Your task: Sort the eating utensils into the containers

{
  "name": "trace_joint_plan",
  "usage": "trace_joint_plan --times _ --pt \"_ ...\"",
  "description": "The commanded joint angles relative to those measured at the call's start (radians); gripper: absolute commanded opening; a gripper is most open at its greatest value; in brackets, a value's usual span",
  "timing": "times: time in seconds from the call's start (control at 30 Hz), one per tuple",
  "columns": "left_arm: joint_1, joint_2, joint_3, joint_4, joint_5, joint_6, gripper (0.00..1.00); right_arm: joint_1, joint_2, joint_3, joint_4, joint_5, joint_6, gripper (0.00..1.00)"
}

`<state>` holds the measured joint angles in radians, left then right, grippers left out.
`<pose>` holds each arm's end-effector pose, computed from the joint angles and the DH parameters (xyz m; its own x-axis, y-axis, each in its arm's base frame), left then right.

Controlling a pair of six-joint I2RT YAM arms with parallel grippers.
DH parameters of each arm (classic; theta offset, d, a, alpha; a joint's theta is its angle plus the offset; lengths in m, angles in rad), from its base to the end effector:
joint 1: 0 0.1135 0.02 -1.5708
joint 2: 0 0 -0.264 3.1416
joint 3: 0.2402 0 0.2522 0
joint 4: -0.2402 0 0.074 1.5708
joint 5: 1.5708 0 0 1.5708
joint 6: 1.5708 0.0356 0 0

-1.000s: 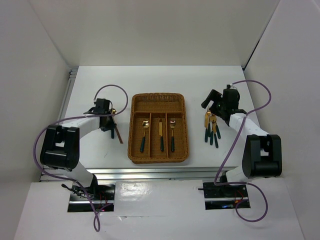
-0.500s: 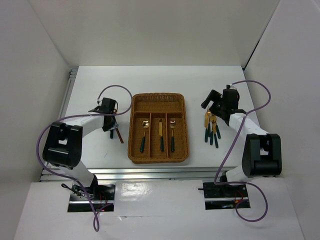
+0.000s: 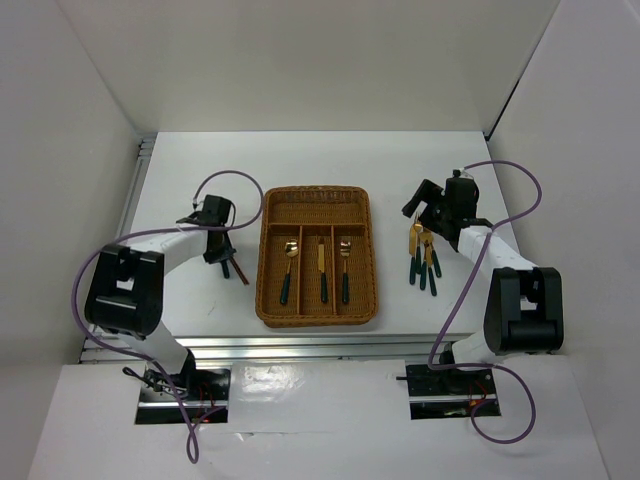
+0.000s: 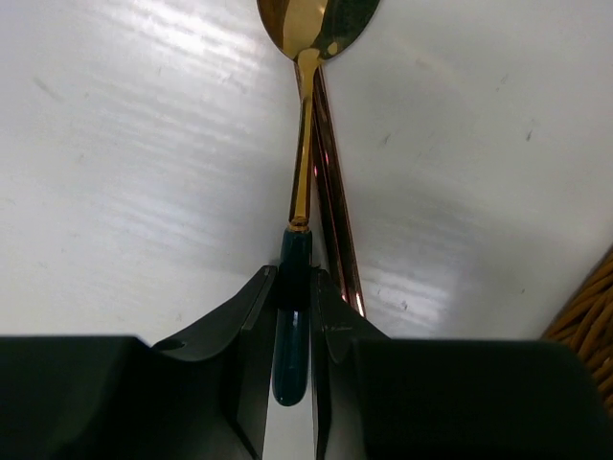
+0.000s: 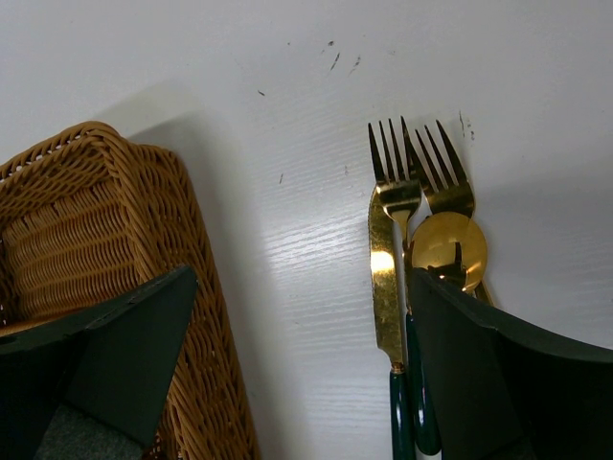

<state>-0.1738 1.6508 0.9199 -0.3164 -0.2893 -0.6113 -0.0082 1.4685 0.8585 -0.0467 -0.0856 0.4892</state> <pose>0.3146 -0.0449 0.1642 -0.7131 -0.4333 -0.5512 -0.4689 0.8792 -0.0846 0.3149 0.0005 0.2181 -0.5669 0.4729 -0.6746 0.2343 0.8776 0.4183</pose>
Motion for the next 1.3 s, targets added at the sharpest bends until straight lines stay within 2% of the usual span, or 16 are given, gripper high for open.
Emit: trace_joint_plan --times 0.0,0.17,0.3,0.47,0.63,0.77,1.1,1.27 --pt "-0.010 -0.094 -0.023 -0.090 0.013 -0.030 0.19 0.001 0.004 0.039 0.042 0.017 -0.014 1.00" --pt "-0.032 -0.300 -0.023 -0.102 0.076 -0.051 0.20 0.001 0.015 0.039 0.042 0.017 -0.014 1.00" --pt "-0.053 -0.384 -0.001 -0.112 0.185 -0.042 0.21 0.001 0.015 0.048 0.042 0.007 -0.014 1.00" --pt "-0.191 -0.439 0.001 -0.055 0.285 -0.119 0.21 0.001 -0.007 0.039 0.042 0.027 -0.014 1.00" --pt "-0.341 -0.439 -0.055 0.051 0.276 -0.221 0.24 0.001 -0.007 0.030 0.033 0.027 -0.014 1.00" --pt "-0.420 -0.372 -0.064 0.071 0.195 -0.277 0.24 0.001 -0.026 0.011 0.033 0.018 -0.014 1.00" --pt "-0.440 -0.224 -0.064 0.080 0.141 -0.288 0.24 0.001 -0.068 -0.058 0.015 -0.011 0.026 1.00" --pt "-0.440 -0.171 -0.035 0.080 0.153 -0.245 0.37 0.001 -0.077 -0.067 -0.022 -0.046 0.026 0.98"
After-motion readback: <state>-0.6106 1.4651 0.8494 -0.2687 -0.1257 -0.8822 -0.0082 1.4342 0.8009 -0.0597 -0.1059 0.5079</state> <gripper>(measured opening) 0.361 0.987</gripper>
